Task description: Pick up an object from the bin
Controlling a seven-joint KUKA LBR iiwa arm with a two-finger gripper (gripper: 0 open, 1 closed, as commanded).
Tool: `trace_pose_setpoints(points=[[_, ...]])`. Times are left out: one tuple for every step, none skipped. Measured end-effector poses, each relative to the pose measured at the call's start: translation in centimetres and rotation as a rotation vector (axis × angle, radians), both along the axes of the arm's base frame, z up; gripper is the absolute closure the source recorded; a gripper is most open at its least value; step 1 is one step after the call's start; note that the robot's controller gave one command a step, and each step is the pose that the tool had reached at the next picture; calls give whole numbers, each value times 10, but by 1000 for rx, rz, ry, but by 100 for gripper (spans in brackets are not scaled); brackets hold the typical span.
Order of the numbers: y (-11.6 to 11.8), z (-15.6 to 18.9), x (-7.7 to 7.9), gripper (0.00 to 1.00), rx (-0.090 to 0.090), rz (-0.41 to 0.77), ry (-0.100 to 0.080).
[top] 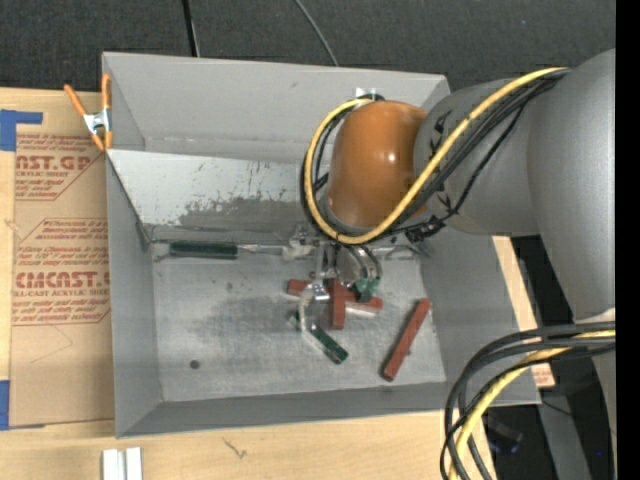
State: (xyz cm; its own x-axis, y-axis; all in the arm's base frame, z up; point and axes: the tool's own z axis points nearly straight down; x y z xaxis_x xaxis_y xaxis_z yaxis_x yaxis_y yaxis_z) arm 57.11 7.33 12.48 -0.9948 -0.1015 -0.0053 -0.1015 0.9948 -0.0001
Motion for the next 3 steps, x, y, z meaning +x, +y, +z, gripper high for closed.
trace_pose_setpoints(points=[[-26,-48,20,100,3,65,-13],[-26,-48,20,100,3,65,-13],[-34,173,10,100,-1,83,5]])
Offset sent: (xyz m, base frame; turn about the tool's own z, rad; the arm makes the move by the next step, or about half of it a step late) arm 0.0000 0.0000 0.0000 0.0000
